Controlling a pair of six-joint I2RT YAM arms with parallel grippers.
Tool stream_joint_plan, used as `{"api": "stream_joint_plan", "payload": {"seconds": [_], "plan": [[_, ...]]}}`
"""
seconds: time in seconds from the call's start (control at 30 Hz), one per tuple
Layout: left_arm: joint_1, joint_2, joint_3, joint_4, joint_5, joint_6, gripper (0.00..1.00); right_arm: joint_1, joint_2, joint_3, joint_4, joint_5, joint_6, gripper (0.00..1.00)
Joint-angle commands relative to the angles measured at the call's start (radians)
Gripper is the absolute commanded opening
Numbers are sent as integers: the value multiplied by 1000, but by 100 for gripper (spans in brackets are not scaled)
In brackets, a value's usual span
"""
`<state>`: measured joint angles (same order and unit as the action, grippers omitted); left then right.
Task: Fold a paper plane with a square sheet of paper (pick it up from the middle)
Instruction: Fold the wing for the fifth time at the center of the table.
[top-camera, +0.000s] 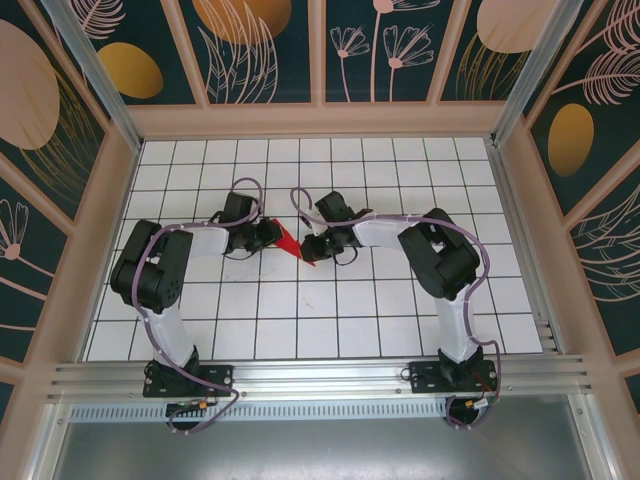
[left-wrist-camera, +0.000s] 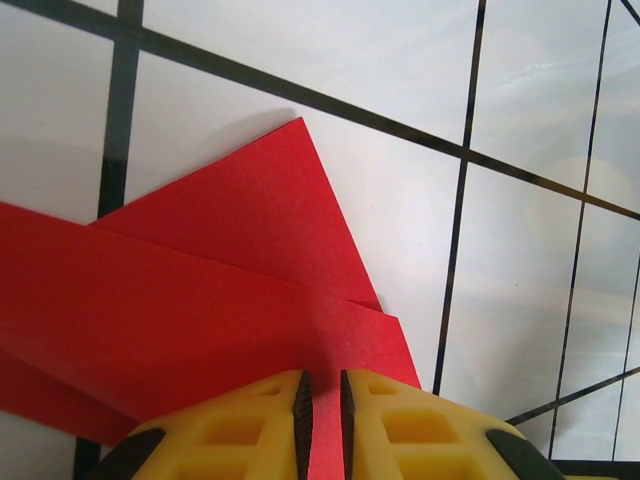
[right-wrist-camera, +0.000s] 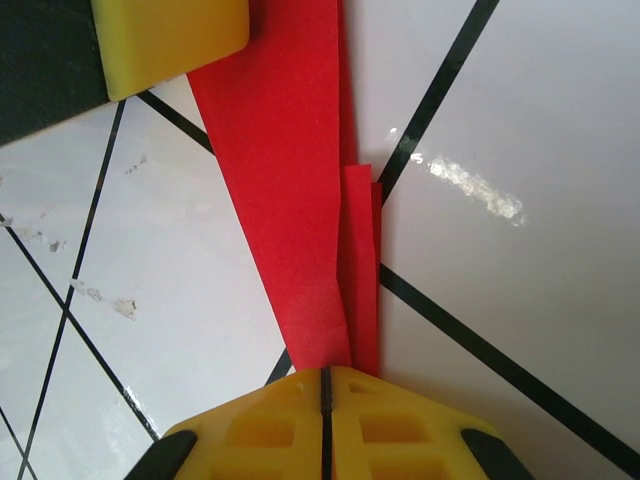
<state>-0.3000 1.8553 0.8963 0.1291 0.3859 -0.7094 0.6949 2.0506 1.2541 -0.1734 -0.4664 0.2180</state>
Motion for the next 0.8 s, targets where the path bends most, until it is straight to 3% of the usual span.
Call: {"api": "stream_joint_plan", "payload": {"seconds": [0.0,0.77], "plan": [[69,53,19,-45,-158,61,19,-9,66,-55,-150,141,-19,10],[157,74,71,-59,-154,117,20,-6,83,-85,-164,204,-27,10]]}}
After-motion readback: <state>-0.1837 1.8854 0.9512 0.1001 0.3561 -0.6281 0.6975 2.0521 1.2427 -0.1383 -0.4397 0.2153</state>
